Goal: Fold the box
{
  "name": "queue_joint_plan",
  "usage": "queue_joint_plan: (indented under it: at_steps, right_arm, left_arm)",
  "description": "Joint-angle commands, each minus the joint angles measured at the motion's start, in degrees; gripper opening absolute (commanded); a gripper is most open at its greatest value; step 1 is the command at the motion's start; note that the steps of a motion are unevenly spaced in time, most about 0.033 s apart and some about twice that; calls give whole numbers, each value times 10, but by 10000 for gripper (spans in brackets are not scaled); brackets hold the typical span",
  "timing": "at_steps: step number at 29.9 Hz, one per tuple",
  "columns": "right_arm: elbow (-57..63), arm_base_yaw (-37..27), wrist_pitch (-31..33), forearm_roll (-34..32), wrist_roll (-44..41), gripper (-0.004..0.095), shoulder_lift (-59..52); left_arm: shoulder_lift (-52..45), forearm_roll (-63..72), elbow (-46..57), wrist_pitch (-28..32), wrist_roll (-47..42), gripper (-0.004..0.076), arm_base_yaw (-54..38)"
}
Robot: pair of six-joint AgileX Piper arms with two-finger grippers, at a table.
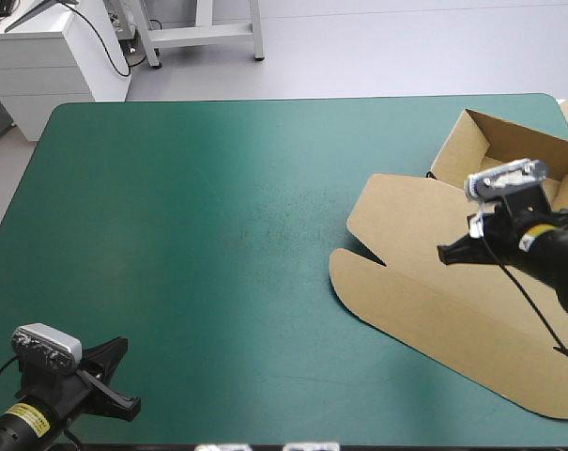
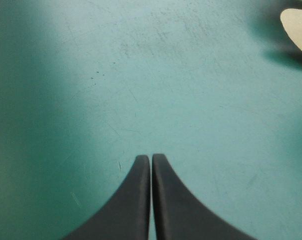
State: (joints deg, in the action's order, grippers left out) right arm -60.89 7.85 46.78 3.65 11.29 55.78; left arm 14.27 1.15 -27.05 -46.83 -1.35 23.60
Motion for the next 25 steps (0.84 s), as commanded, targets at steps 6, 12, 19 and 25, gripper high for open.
queue_joint_plan:
  at_steps: [6, 12, 19, 25]
  right_arm:
    - [199, 2, -180, -6, 19, -21, -215]
    - [282, 2, -193, -13, 33, -21, -352]
    - [310, 2, -124, 2, 7, -21, -452]
    - [310, 2, -100, 2, -6, -21, -514]
  left_arm:
    - [-29, -3, -13, 52, 13, -8, 4]
    - [-78, -3, -11, 51, 13, -8, 4]
    - [-119, -1, 19, 62, 13, -8, 4]
    - [-146, -1, 19, 58, 13, -8, 4]
